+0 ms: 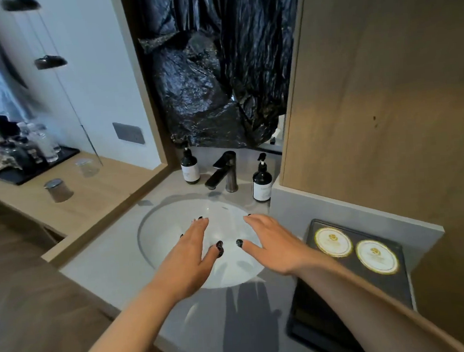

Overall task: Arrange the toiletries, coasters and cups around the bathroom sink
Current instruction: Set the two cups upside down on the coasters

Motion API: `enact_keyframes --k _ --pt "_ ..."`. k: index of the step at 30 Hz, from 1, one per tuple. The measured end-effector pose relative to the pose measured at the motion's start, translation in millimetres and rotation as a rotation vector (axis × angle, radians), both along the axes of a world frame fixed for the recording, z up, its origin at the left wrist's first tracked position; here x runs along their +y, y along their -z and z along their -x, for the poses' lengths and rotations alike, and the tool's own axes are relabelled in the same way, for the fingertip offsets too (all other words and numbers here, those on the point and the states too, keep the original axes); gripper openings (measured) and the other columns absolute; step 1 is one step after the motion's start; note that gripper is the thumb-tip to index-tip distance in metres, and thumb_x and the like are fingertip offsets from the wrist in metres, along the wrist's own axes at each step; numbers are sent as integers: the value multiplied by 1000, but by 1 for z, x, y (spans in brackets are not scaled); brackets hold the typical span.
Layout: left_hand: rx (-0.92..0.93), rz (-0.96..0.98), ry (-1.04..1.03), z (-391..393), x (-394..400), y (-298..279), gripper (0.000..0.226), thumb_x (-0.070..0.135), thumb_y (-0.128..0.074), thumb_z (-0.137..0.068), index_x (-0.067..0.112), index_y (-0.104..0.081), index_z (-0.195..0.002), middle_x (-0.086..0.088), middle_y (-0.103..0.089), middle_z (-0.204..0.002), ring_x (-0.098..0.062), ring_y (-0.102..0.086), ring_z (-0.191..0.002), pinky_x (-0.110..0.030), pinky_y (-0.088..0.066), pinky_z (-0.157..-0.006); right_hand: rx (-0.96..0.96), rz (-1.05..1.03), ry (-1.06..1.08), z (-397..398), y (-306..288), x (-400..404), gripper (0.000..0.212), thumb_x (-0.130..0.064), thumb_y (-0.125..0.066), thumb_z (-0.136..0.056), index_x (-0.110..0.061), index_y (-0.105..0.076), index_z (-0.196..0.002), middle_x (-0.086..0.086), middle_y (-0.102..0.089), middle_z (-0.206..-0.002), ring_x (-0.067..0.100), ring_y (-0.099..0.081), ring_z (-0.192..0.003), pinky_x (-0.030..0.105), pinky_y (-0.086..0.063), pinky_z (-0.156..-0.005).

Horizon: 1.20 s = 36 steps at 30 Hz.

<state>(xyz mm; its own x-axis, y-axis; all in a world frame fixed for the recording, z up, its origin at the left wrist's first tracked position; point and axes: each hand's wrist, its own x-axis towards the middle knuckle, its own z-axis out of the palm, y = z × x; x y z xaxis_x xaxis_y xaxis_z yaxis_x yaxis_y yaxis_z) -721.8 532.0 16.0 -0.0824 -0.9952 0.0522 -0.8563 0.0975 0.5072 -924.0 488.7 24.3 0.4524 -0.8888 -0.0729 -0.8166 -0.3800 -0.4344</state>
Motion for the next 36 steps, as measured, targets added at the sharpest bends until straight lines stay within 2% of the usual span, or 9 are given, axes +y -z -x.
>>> enact_keyframes --k 16,23,30,36 --pt "-49 -122 48 -260 10 4 68 48 -36 -98 22 -6 -154 6 -6 -162 -11 -7 -148 -28 -9 -117 -29 -85 106 -253 12 26 69 -49 -39 -97 -15 -18 -152 1 -17 -159 19 -13 -147 37 -19 -119" --pt "-2 -105 10 -332 14 -5 67 44 -41 -98 19 -12 -153 2 -17 -161 -15 -18 -146 -32 -15 -117 6 -83 71 -330 2 19 67 -45 -41 -98 -14 -17 -152 2 -16 -159 19 -14 -146 36 -19 -118" --pt "99 -143 -76 -378 2 -7 67 39 -47 -97 24 -13 -153 4 -16 -161 -16 -19 -146 -38 -20 -118 31 -84 21 -387 -7 -10 66 -43 -43 -97 -15 -20 -151 2 -19 -158 20 -16 -146 42 -22 -118" --pt "110 -149 -79 -419 -25 1 69 39 -47 -97 21 -12 -153 1 -14 -161 -15 -14 -147 -34 -16 -117 13 -106 12 -429 -3 -43 63 -41 -45 -97 -16 -23 -150 1 -21 -158 19 -17 -145 41 -23 -118"
